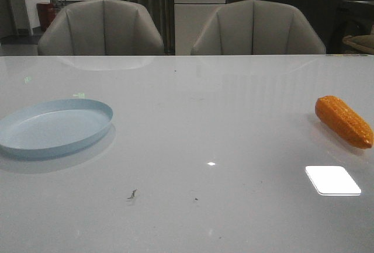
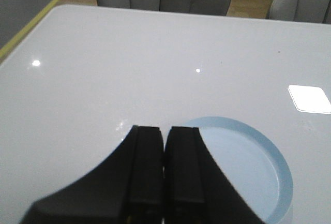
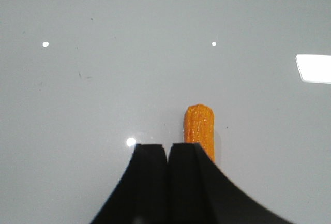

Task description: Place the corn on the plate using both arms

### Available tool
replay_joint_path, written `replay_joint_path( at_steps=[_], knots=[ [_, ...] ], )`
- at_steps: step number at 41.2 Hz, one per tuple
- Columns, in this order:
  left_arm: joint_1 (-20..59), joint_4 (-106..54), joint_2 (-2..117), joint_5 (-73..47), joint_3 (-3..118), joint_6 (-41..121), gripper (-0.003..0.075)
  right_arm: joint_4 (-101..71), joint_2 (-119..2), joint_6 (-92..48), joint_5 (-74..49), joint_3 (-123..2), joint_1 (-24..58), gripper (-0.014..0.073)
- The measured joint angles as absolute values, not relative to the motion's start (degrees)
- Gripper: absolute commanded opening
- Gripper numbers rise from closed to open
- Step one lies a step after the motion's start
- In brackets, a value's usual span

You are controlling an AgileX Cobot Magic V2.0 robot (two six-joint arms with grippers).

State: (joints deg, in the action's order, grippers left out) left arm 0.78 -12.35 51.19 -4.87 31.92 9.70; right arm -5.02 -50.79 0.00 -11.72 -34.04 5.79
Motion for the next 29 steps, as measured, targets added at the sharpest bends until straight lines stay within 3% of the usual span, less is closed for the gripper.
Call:
replay_joint_path(
  at_steps=[4, 9, 13, 18, 29],
  knots=[
    [0.8, -13.4, 53.0, -5.5, 31.9, 9.7, 0.0128, -5.0, -52.8, 0.0, -11.7, -34.0, 5.8, 0.0111],
    [0.8, -13.6, 54.1, -6.4, 31.9, 9.7, 0.0237, -5.0, -54.4, 0.0, -11.8, -34.0, 5.8, 0.0329],
    [0.8, -13.7, 55.0, -7.4, 31.9, 9.7, 0.0381, -5.0, -55.0, 0.0, -12.1, -34.0, 5.8, 0.0488],
    [0.8, -14.4, 56.5, -8.7, 31.9, 9.7, 0.0501, -5.0, -55.6, 0.0, -12.4, -34.0, 5.8, 0.051],
    [0.8, -17.9, 63.4, -16.5, 36.2, 9.7, 0.0505, -6.2, -55.7, 0.0, -14.1, -34.0, 5.8, 0.0507]
  ],
)
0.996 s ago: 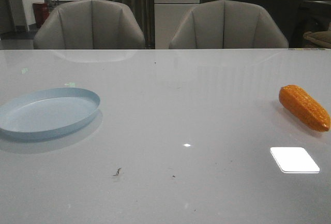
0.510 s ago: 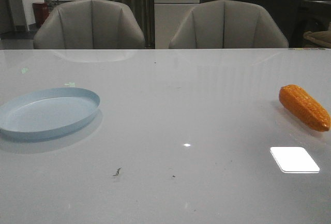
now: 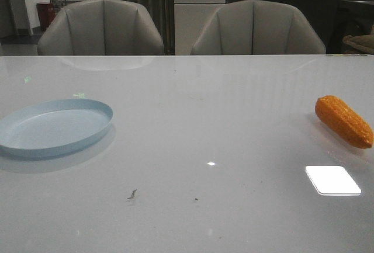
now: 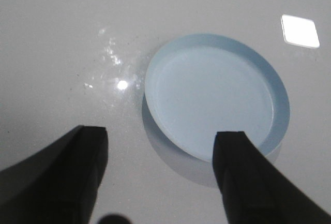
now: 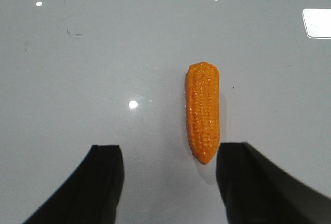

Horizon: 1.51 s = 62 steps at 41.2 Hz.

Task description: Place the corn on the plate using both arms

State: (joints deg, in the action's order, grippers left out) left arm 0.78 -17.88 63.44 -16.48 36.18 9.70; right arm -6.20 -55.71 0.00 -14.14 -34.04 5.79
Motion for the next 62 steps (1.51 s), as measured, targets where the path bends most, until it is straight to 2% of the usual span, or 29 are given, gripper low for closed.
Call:
replay_joint_path(
  at_steps=[17, 25, 39, 51, 55, 57, 62],
  knots=[
    [0.8, -13.7, 89.4, -38.0, 65.9, 9.6, 0.0503, -6.3, -56.0, 0.0, -18.2, -34.0, 5.8, 0.0507],
    [0.8, -13.6, 101.5, -41.4, 75.2, 9.6, 0.0503, -6.3, -56.0, 0.0, -18.4, -34.0, 5.8, 0.0507],
    [0.8, -13.1, 111.4, -41.4, 77.9, 9.6, 0.0503, -6.3, -56.0, 0.0, -18.8, -34.0, 5.8, 0.0507],
    [0.8, -13.1, 114.8, -41.0, 77.9, 9.6, 0.0496, -6.3, -56.0, 0.0, -19.4, -34.0, 5.8, 0.0507],
    [0.8, -13.0, 115.5, -40.8, 77.9, 9.6, 0.0452, -6.3, -56.0, 0.0, -19.4, -34.0, 5.8, 0.0507],
    [0.8, -13.0, 115.5, -40.7, 78.0, 9.6, 0.04, -6.3, -56.0, 0.0, -19.4, -34.0, 5.8, 0.0507],
    [0.8, -12.9, 115.5, -40.6, 78.0, 9.6, 0.0179, -6.3, -56.0, 0.0, -19.4, -34.0, 5.8, 0.0507]
  ],
)
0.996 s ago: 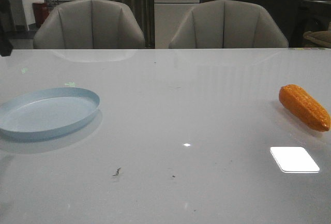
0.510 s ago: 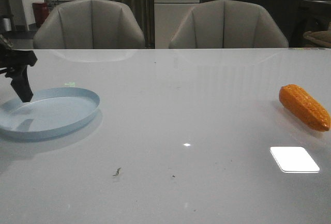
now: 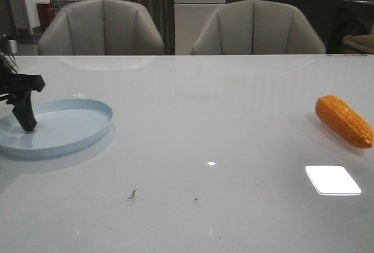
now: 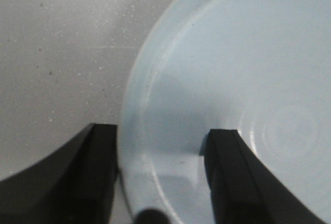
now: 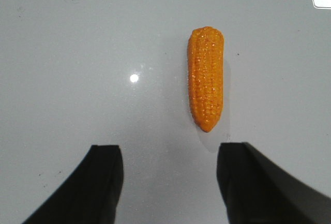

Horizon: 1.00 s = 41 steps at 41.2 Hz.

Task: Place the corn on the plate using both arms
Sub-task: 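Lower the left gripper to the light blue plate rim and grasp it, then lift the plate with the left gripper and carry it toward the table center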

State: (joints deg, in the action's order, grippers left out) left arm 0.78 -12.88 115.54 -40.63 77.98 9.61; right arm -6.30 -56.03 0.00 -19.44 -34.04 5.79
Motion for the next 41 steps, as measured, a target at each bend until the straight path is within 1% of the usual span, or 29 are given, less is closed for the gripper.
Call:
replay_joint_path(
  at_steps=[2, 5, 9, 15, 28, 35, 41],
  knots=[
    [0.8, -12.9, 115.7, -40.6, 78.0, 9.6, 0.0087, -6.3, -56.0, 0.0, -19.5, -34.0, 5.8, 0.0507],
    [0.8, -12.9, 115.8, -40.6, 78.0, 9.6, 0.0115, -6.3, -56.0, 0.0, -19.5, -34.0, 5.8, 0.0507],
    [0.8, -13.4, 115.8, -40.0, 78.1, 9.6, 0.0094, -6.3, -56.0, 0.0, -19.5, -34.0, 5.8, 0.0507],
    [0.8, -15.9, 115.9, -39.0, 78.5, 9.4, 0.0094, -6.3, -56.0, 0.0, -19.6, -34.0, 5.8, 0.0507],
    [1.0, -30.2, 116.1, -41.3, 87.3, 9.4, 0.0094, -6.3, -56.0, 0.0, -19.6, -34.0, 5.8, 0.0507],
    [2.6, -35.7, 116.1, -44.8, 92.6, 9.4, 0.0094, -6.3, -56.0, 0.0, -19.6, -34.0, 5.8, 0.0507],
    [6.1, -37.3, 116.1, -47.4, 94.3, 9.4, 0.0094, -6.3, -56.0, 0.0, -19.6, -34.0, 5.8, 0.0507]
  ],
)
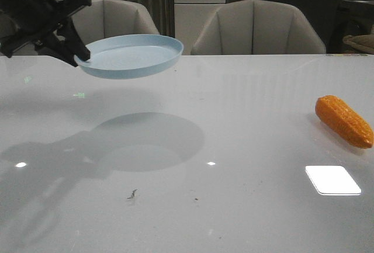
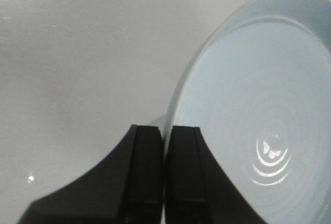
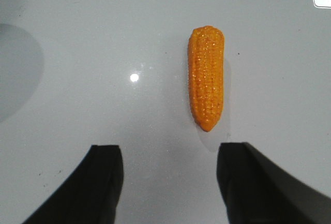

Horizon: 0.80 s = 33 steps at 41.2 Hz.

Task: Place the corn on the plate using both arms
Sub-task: 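Lift the plate with the left gripper and carry it toward the table center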

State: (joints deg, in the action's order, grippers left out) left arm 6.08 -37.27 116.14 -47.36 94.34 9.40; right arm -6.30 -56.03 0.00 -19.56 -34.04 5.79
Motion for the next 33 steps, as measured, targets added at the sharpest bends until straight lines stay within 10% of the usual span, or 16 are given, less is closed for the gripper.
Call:
replay_joint_path(
  at_steps=[33],
  knots=[
    [20.5, -30.3, 116.1, -44.9, 87.9, 9.4, 0.0094, -6.3, -56.0, 0.0, -20.3, -34.0, 5.8, 0.0507]
  ],
)
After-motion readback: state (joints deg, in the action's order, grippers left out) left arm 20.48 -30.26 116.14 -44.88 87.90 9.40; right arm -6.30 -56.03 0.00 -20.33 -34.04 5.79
